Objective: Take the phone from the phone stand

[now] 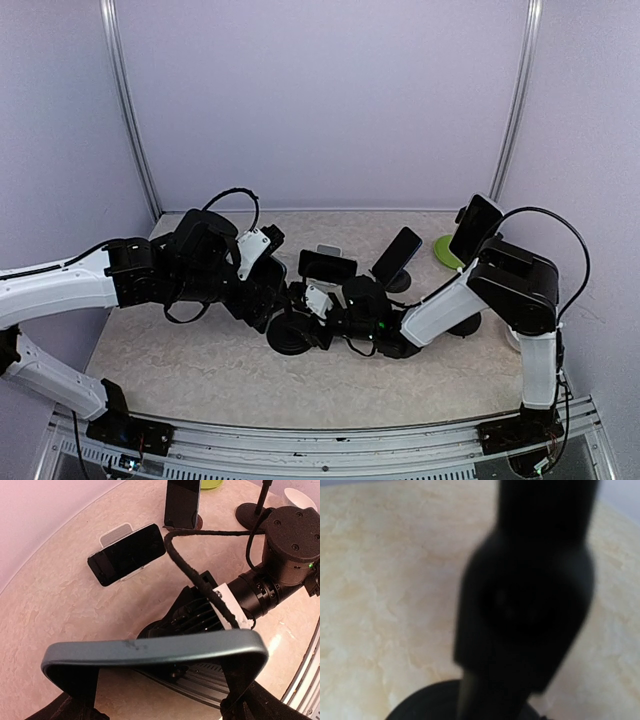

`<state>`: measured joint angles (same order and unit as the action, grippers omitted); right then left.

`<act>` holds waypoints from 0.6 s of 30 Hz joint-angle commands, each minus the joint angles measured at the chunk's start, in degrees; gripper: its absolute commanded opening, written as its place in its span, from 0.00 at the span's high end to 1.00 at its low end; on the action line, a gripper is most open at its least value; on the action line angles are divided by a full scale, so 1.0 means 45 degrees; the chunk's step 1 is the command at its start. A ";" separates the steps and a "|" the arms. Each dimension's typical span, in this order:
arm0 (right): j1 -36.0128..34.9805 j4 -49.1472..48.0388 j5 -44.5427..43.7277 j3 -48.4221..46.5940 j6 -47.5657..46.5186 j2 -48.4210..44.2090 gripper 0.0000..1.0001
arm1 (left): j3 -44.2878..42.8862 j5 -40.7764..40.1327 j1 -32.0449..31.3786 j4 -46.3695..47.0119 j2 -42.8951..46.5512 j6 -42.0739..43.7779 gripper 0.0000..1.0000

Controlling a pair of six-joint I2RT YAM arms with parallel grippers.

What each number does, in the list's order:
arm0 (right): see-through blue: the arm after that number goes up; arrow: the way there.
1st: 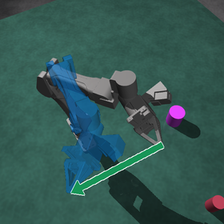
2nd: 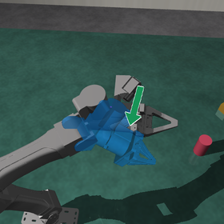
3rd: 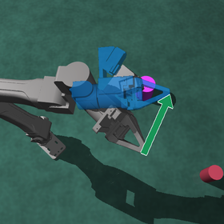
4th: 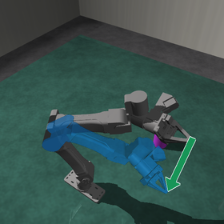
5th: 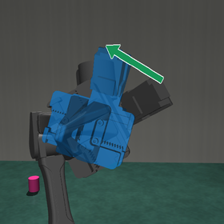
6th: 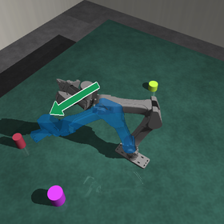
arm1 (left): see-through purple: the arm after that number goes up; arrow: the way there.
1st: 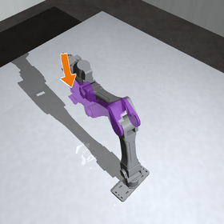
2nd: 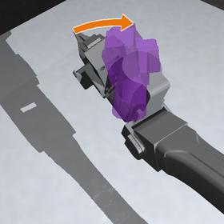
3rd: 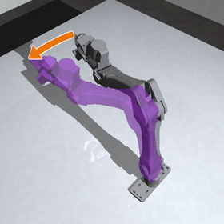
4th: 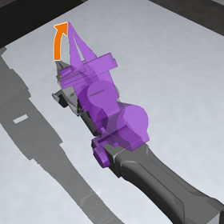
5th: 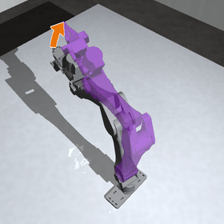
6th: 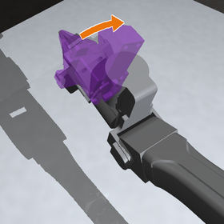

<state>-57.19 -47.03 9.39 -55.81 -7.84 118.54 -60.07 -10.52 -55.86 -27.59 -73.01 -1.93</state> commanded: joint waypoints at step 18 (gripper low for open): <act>0.1007 0.0419 -0.1951 -0.1007 0.0352 0.0627 0.56 | -0.0539 -0.1058 -0.0068 0.0288 -0.0821 -0.0993 0.65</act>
<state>-55.33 -44.66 5.26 -58.39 -6.98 120.46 -61.14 -13.85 -56.01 -26.09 -75.18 -3.68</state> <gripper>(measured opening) 0.440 0.905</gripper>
